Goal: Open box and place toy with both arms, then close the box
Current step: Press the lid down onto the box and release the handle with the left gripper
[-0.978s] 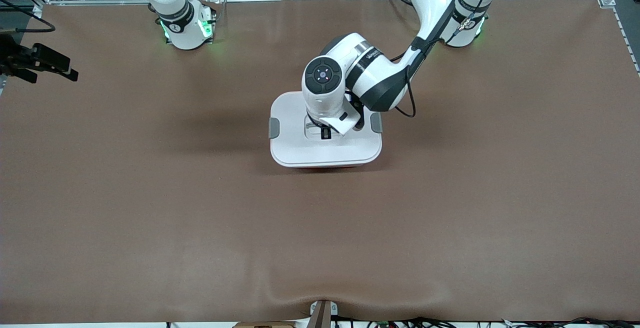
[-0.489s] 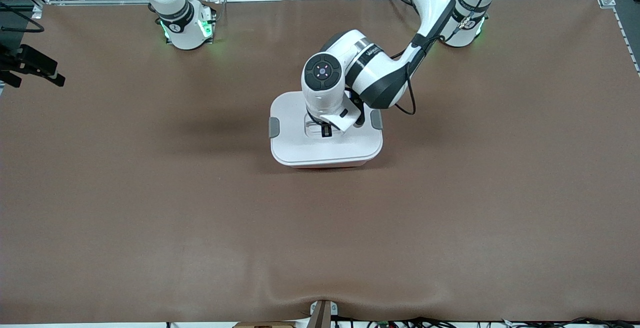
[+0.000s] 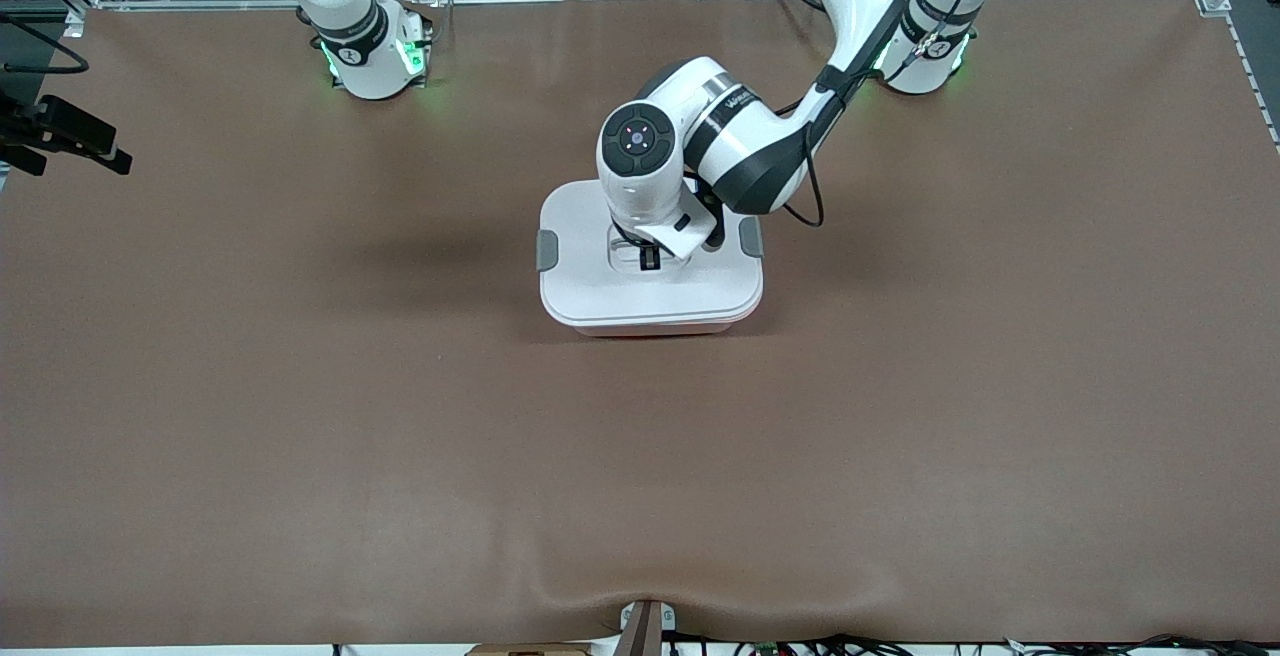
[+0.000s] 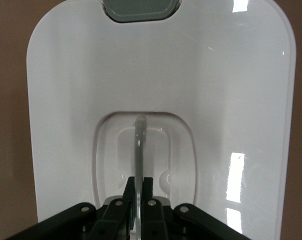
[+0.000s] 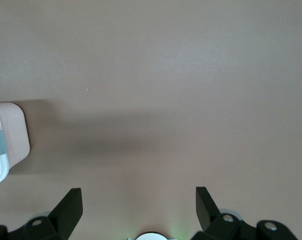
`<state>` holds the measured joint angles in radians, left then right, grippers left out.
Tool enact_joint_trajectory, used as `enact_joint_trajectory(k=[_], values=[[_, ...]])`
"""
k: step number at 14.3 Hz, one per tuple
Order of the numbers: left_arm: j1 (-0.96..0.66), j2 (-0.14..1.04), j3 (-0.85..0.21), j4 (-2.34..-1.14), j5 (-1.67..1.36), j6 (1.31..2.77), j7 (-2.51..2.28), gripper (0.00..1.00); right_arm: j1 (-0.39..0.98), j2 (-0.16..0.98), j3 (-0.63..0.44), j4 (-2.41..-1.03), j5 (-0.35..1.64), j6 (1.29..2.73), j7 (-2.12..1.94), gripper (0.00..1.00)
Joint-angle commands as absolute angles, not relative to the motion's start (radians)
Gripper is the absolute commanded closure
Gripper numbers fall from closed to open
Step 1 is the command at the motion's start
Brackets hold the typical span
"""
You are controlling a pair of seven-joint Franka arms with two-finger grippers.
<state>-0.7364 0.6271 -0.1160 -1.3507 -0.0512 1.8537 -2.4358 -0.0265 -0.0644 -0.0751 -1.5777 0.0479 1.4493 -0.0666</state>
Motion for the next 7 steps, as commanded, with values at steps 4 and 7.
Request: enact_joint_trajectory(k=[4,7], values=[[-0.749,0.620,-0.114,-1.381,0.011,1.870,-2.421,1.00,-0.045,-0.057,-0.068,-1.557,0.031,1.437,-0.074,0.00],[-0.770,0.630,-0.114,-1.381,0.014,1.885,-2.421,1.00,-0.035,-0.057,-0.064,-1.569,0.025,1.479,-0.074,0.00]])
